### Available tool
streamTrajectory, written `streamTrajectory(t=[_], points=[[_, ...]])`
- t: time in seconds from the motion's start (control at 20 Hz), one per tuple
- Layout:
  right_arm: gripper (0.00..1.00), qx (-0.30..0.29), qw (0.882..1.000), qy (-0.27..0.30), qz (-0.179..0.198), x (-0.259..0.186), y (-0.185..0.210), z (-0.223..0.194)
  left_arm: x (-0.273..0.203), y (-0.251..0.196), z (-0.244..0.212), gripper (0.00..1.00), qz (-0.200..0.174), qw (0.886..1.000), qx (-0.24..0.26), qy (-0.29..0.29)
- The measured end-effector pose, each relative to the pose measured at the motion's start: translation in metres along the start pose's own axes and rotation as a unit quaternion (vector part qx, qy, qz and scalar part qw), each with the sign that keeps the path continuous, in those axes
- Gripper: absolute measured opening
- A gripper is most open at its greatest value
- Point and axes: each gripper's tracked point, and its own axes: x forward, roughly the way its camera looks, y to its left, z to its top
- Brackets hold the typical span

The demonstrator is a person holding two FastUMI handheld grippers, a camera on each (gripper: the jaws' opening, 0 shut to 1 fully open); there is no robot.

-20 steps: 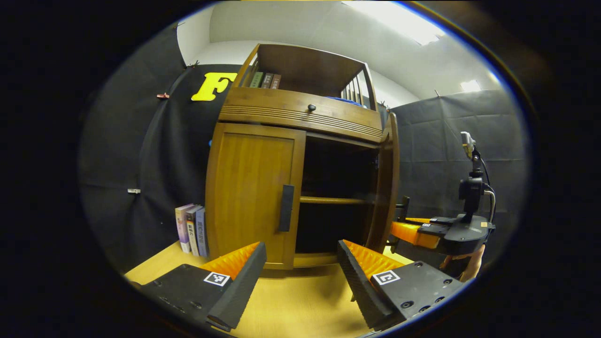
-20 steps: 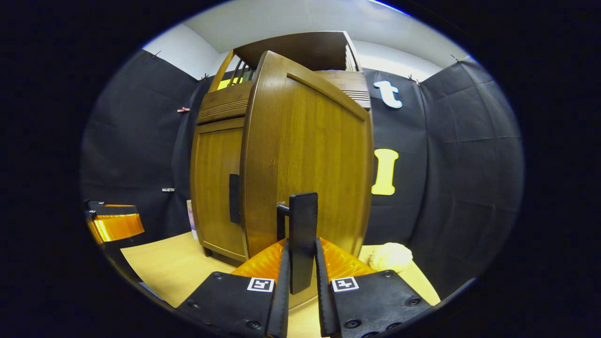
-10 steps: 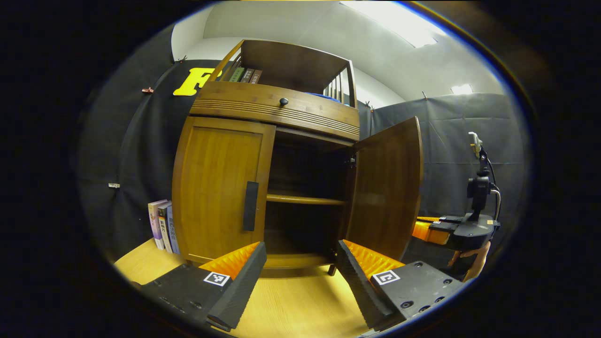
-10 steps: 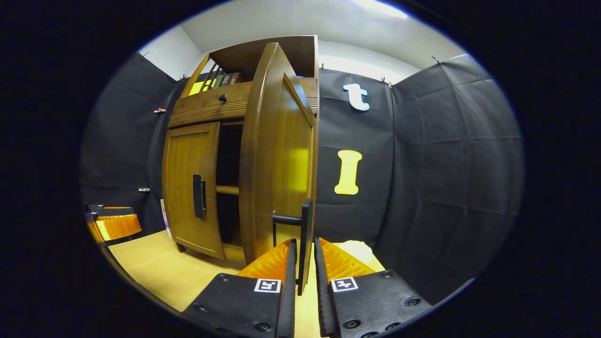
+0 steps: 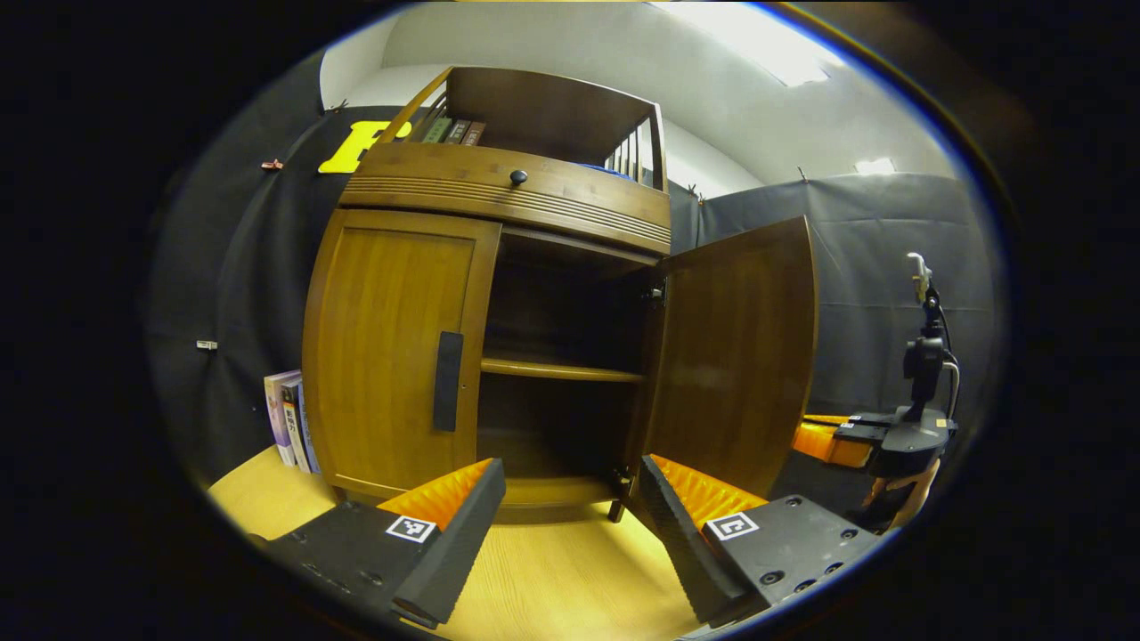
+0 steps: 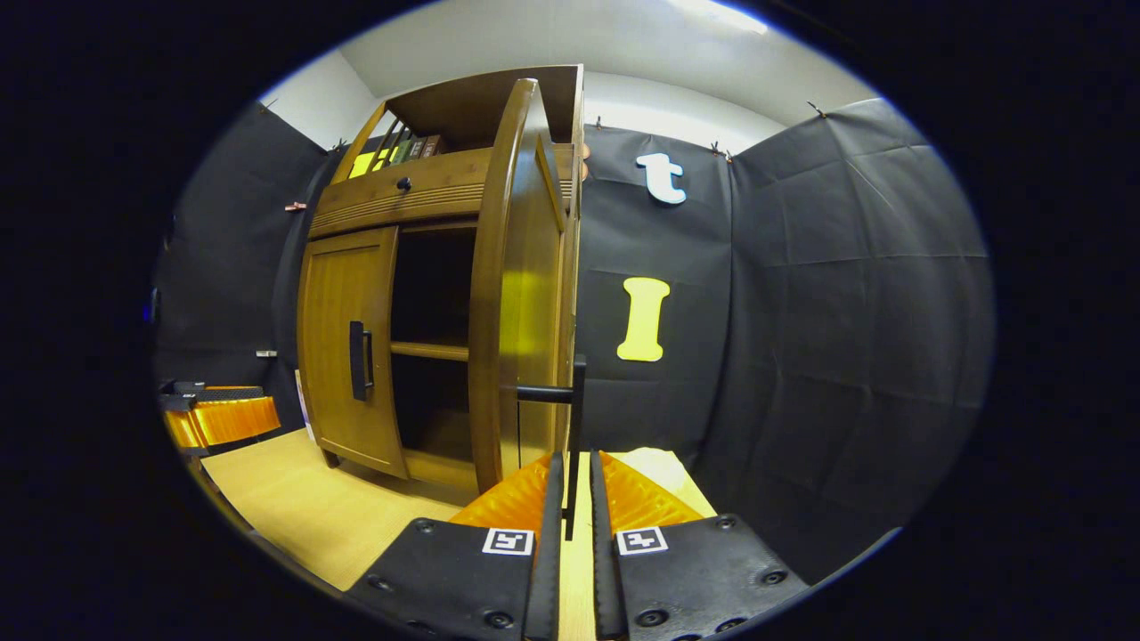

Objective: Open the right door of the double-door shoe cabinet with the right hand, and open the left door with the left hand.

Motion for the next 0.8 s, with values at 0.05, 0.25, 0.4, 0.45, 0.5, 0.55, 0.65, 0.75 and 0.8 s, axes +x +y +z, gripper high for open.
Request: streamTrajectory(t=[0.05,0.25,0.4,0.45,0.5,0.55,0.65,0.75,0.8], points=[[0.19,0.0,1.0,-0.001,0.0,-0.001,-0.001,0.0,0.001,-0.001,0.0,0.94,0.001,1.0,0.002,-0.001],[0.19,-0.005,1.0,-0.001,-0.001,-0.003,-0.006,-0.002,0.007,0.003,0.002,0.94,0.008,1.0,0.01,-0.006],[0.19,-0.012,1.0,-0.003,-0.014,-0.01,-0.02,-0.002,0.018,0.019,0.007,0.94,0.025,0.999,0.015,-0.014],[0.15,-0.014,1.0,-0.006,-0.022,-0.013,-0.026,0.0,0.023,0.028,0.007,0.94,0.035,0.999,0.017,-0.017],[0.2,-0.013,0.999,-0.01,-0.028,-0.016,-0.031,0.002,0.03,0.037,0.008,0.95,0.043,0.999,0.019,-0.018],[0.19,-0.007,1.0,-0.013,-0.023,-0.021,-0.031,0.004,0.037,0.045,0.008,0.95,0.049,0.998,0.018,-0.019],[0.17,0.006,1.0,-0.008,-0.012,-0.027,-0.025,0.0,0.052,0.057,0.011,0.95,0.054,0.998,0.01,-0.026],[0.17,0.005,1.0,-0.008,-0.007,-0.032,-0.022,-0.001,0.066,0.071,0.015,0.94,0.061,0.997,0.005,-0.037],[0.23,0.004,1.0,-0.01,-0.002,-0.036,-0.019,0.0,0.074,0.079,0.019,0.94,0.066,0.997,0.007,-0.044]])
